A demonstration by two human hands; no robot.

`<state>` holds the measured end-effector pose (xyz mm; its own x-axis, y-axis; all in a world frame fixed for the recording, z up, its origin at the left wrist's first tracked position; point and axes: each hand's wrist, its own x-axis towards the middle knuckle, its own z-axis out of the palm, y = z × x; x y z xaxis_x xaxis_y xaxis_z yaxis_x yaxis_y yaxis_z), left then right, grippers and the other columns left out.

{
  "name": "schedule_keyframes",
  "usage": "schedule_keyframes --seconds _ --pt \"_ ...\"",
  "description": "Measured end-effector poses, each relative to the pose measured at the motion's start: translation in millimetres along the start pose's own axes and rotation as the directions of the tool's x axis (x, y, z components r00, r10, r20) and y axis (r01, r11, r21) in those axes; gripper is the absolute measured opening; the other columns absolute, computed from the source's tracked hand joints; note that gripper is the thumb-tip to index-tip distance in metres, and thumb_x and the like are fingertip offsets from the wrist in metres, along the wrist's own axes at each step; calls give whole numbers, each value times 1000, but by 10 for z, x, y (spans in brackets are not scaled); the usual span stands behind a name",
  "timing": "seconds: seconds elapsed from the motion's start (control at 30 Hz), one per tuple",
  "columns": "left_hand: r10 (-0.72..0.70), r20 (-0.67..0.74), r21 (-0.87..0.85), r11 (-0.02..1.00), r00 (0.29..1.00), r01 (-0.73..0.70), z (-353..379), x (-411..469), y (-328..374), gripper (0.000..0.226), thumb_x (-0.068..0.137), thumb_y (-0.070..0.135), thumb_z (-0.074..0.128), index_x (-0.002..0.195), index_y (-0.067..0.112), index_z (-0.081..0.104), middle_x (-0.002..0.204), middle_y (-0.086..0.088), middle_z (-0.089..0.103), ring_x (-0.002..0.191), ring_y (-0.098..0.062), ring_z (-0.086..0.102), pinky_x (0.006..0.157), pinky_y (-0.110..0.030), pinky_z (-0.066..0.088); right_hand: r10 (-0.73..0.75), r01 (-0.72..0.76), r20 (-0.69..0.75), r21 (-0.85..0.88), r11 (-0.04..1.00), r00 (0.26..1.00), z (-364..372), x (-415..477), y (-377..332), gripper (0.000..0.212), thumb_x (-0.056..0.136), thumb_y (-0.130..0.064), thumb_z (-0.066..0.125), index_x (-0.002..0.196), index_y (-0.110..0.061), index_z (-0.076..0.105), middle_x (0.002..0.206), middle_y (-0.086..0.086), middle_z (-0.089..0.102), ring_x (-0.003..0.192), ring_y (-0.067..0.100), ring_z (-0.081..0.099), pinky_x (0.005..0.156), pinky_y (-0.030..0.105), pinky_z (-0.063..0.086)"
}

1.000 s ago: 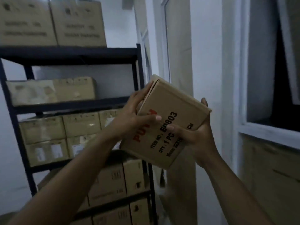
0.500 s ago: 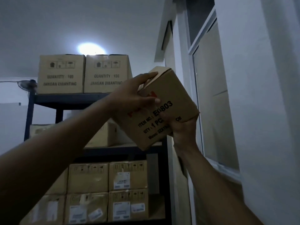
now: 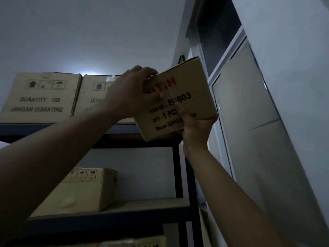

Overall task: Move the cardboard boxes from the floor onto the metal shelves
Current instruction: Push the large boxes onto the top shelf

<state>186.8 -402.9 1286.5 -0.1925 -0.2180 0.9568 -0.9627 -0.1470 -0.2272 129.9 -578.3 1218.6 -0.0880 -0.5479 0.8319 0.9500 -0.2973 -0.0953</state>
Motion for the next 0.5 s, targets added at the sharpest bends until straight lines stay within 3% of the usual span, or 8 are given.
schedule_keyframes --seconds 0.13,0.2,0.3,0.4,0.5 --pt "-73 -113 37 996 991 77 341 -19 -458 70 84 44 74 144 24 44 137 -6 45 126 -23 42 103 -45 43 -11 15 -58 77 997 998 23 256 338 99 57 -19 98 135 -23 36 128 3 62 113 18 67 90 52 59" --pt "-158 -154 -82 986 975 147 526 -27 -619 79 82 44 76 149 27 37 142 -7 38 127 -18 39 102 -36 39 16 -11 -44 100 995 999 28 352 464 95 61 -18 97 135 -22 36 130 5 62 114 21 67 88 56 58" --pt "-241 -170 -275 943 956 188 778 14 -791 92 82 40 78 155 30 24 143 -5 43 122 -15 45 99 -32 41 73 -71 -34 59 996 997 35 482 636 92 67 -19 94 136 -21 33 129 6 63 114 24 67 85 57 59" --pt "-260 -210 -356 918 942 174 975 73 -924 98 84 36 78 158 29 15 130 7 49 113 -7 44 88 -20 36 154 -154 -12 19 988 988 14 616 791 87 71 -28 91 138 -19 35 125 8 66 107 25 71 77 54 62" --pt "-276 -225 -385 906 935 175 1080 164 -1017 100 85 34 77 159 29 10 117 14 47 103 -3 46 65 -4 33 209 -207 32 -61 976 977 -37 754 913 81 77 -40 85 139 -14 39 124 12 66 97 27 74 70 48 63"
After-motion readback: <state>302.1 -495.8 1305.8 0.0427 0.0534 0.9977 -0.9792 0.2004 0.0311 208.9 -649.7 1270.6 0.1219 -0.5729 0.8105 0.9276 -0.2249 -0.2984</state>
